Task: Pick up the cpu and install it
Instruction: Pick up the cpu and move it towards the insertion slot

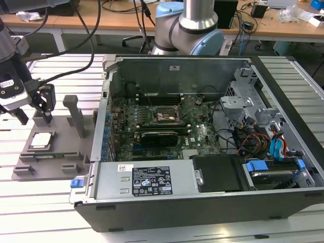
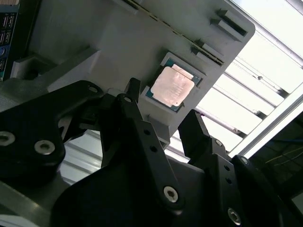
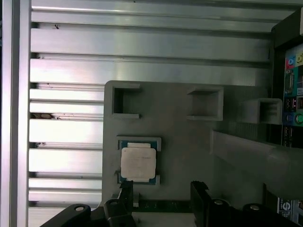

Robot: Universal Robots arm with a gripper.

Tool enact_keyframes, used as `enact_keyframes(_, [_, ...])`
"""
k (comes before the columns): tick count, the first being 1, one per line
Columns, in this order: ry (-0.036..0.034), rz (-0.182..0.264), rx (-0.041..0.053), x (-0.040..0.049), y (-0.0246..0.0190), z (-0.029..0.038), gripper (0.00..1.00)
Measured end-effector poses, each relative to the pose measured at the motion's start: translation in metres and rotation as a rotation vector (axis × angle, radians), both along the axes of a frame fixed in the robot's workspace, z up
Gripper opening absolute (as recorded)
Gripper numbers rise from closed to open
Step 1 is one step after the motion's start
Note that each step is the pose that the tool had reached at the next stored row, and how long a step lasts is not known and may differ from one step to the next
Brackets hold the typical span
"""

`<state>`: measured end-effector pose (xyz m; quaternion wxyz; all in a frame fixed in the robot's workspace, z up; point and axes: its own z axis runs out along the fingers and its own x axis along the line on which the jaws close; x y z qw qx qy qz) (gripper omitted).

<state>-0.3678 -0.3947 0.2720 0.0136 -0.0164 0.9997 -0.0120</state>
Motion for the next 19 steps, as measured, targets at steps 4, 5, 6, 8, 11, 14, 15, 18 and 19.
enact_keyframes(4, [0.0,0.0,0.0,0.0,0.0,-0.0008,0.6])
enact_keyframes(5, [0.0,0.0,0.0,0.0,0.0,-0.001,0.6])
enact_keyframes(6, [-0.0001,0.0,0.0,0.0,0.0,-0.0011,0.6])
enact_keyframes(8, [0.0,0.0,0.0,0.0,0.0,-0.0014,0.6])
enact_keyframes(11, [-0.0002,0.0,0.0001,0.0,0.0,-0.0022,0.6])
enact_keyframes(14, [-0.0001,0.0,0.0001,0.0,0.0,-0.0054,0.6])
enact_keyframes(15, [-0.0001,0.0,0.0,0.0,0.0,-0.0063,0.6])
enact_keyframes(18, [-0.0001,0.0,0.0001,0.0,0.0,-0.0084,0.6])
enact_keyframes(19, [0.0,0.0,0.0,0.0,0.0,-0.0087,0.6])
